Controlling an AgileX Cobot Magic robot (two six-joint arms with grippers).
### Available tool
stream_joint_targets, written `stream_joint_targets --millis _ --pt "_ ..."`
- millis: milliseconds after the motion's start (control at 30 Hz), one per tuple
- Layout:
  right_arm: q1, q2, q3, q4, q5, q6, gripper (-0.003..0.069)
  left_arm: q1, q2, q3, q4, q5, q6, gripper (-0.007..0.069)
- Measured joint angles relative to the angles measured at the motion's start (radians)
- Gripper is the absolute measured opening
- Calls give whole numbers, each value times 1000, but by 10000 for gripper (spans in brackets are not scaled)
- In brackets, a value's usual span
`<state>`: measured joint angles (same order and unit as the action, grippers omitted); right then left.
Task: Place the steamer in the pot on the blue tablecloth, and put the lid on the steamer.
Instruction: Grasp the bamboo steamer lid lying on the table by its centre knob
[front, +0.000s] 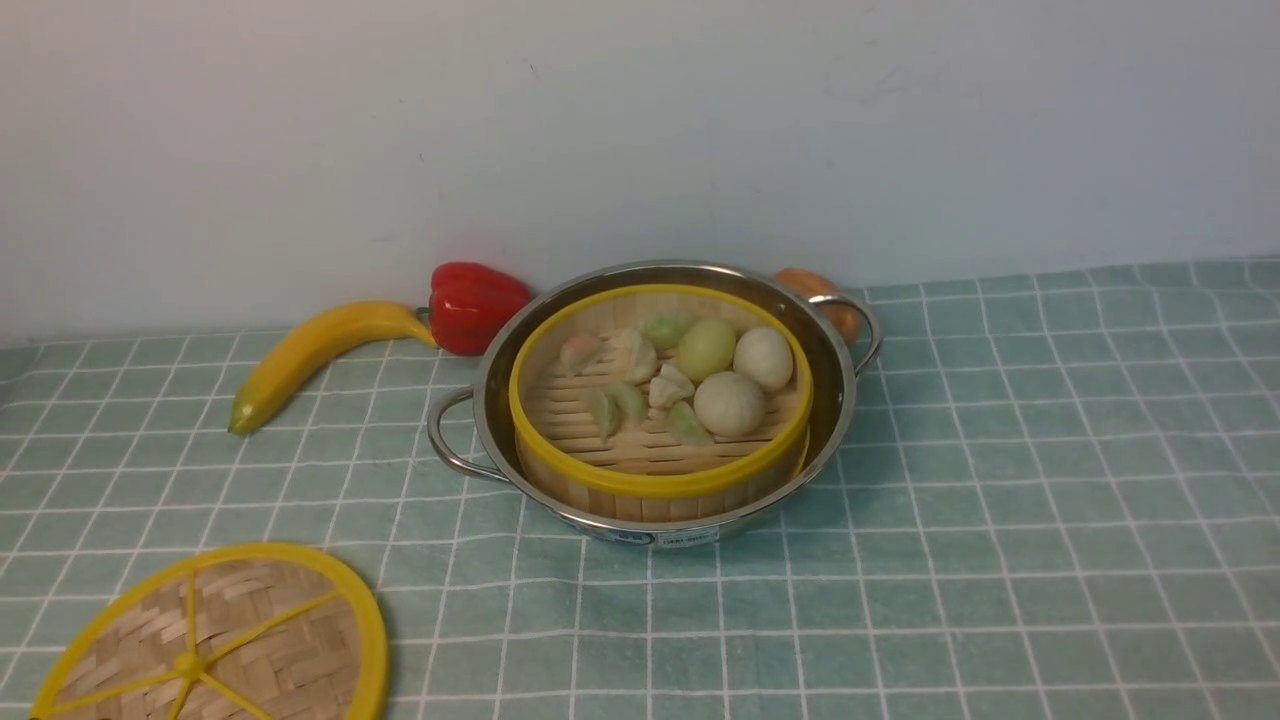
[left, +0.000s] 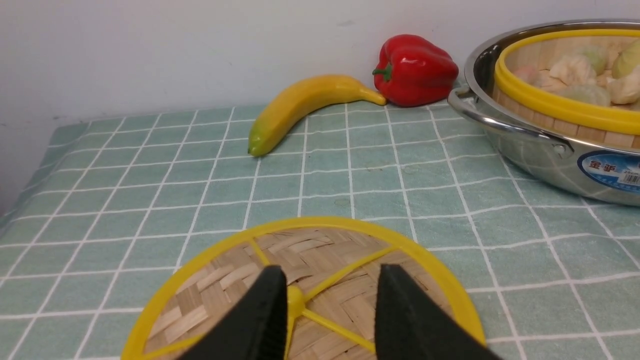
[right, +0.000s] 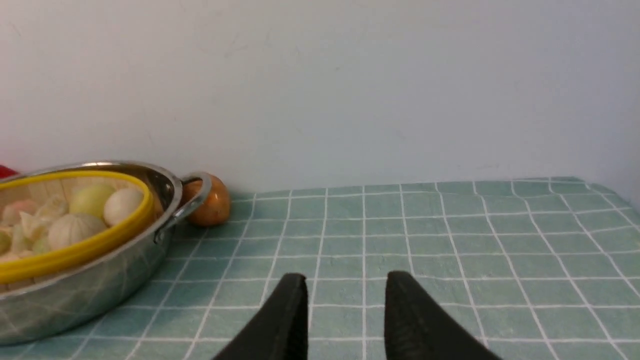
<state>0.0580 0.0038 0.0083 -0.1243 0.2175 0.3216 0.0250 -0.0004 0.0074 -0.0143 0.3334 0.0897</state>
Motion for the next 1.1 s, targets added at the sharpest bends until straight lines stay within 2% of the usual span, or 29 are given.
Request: stream_joint_targets --millis 100,133,200,333,1100 --pt "0 0 0 124 28 -98 240 0 0 0 0 0 0 243" --pt "0 0 0 131 35 -106 240 0 0 0 0 0 0 243" --pt "0 0 0 191 78 -209 240 0 0 0 0 0 0 243" --pt "0 0 0 198 113 -284 240 0 0 0 0 0 0 243" --pt "0 0 0 197 121 -248 240 0 0 0 0 0 0 243"
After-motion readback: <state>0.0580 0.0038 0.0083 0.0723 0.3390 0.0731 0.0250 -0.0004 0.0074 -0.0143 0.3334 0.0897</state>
